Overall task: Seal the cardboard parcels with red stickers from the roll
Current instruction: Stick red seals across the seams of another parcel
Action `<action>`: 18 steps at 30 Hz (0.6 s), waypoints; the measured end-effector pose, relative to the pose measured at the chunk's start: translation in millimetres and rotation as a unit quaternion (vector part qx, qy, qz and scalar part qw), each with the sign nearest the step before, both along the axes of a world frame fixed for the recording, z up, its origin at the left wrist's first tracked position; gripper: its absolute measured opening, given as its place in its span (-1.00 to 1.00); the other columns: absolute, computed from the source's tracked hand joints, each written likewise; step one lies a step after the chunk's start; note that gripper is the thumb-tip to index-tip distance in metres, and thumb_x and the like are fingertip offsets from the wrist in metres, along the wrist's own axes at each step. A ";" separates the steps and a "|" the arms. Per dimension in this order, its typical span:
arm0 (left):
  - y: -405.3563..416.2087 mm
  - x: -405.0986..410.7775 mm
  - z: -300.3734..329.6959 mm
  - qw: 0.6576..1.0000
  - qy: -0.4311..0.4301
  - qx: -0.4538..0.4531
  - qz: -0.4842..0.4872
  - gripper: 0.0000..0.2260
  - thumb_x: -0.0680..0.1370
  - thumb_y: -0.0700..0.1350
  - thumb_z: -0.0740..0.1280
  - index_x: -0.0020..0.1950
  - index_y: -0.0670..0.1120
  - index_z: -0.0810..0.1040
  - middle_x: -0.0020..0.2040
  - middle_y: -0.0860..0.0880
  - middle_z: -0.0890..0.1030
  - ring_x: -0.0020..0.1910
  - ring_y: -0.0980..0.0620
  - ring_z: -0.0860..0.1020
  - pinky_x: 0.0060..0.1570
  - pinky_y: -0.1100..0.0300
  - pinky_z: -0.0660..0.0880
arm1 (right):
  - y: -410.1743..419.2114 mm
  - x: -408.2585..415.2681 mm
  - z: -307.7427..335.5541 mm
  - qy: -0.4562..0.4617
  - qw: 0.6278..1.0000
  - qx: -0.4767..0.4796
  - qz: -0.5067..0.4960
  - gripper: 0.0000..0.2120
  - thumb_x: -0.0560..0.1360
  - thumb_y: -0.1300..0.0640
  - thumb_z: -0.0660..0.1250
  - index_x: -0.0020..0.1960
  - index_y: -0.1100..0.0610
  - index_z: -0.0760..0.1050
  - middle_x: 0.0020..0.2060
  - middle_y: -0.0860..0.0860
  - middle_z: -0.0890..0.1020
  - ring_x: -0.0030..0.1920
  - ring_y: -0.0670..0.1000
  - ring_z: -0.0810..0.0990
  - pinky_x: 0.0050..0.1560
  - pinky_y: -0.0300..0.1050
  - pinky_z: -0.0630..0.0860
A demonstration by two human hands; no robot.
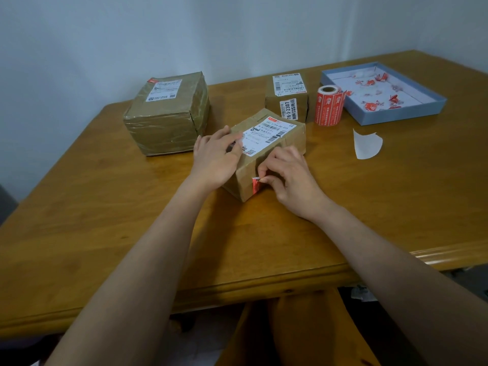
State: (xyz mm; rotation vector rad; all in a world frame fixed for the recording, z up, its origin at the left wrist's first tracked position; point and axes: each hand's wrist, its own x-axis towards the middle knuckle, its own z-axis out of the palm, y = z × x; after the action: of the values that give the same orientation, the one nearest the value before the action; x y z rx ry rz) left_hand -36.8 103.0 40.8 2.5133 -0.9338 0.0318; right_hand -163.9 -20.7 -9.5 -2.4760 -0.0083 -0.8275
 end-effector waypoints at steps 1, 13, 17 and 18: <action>0.1 0.4 -0.5 1.000 0.000 0.000 0.000 -0.64 0.67 0.03 0.05 0.46 0.13 0.37 0.56 0.03 0.21 0.52 -0.10 0.15 0.50 -0.09 -0.06 | -0.3 0.0 -0.3 -0.001 1.000 0.001 0.000 -0.89 0.48 0.26 0.37 -0.12 0.06 0.54 -0.15 -0.10 0.45 -0.01 -0.11 0.28 0.07 -0.38 0.18; 0.6 1.1 -0.7 1.000 0.000 -0.001 -0.003 -0.64 0.67 0.03 0.06 0.46 0.13 0.37 0.56 0.03 0.21 0.52 -0.10 0.15 0.50 -0.10 -0.05 | -0.8 -1.1 -0.2 0.006 1.000 -0.005 0.001 -0.88 0.48 0.26 0.36 -0.12 0.05 0.53 -0.14 -0.10 0.46 0.02 -0.12 0.28 0.08 -0.40 0.15; 0.4 0.8 -0.4 1.000 0.001 -0.001 0.000 -0.64 0.67 0.02 0.06 0.46 0.13 0.37 0.56 0.03 0.21 0.53 -0.10 0.14 0.50 -0.10 -0.06 | -1.5 -1.3 -1.0 0.010 1.000 -0.008 0.003 -0.88 0.48 0.25 0.37 -0.11 0.05 0.53 -0.12 -0.09 0.46 0.04 -0.10 0.30 0.09 -0.37 0.18; 0.3 0.7 -0.6 1.000 0.001 -0.002 -0.001 -0.64 0.67 0.03 0.06 0.45 0.13 0.37 0.56 0.03 0.21 0.53 -0.10 0.14 0.50 -0.11 -0.05 | -1.7 -1.3 -1.2 0.010 1.000 -0.010 0.003 -0.88 0.48 0.25 0.37 -0.11 0.04 0.53 -0.12 -0.10 0.47 0.05 -0.09 0.30 0.10 -0.36 0.18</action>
State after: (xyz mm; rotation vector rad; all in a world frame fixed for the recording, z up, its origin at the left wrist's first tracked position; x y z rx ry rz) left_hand -36.1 103.3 40.2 2.5088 -0.9346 0.0300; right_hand -165.2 -22.4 -10.7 -2.5017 -0.0175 -0.8026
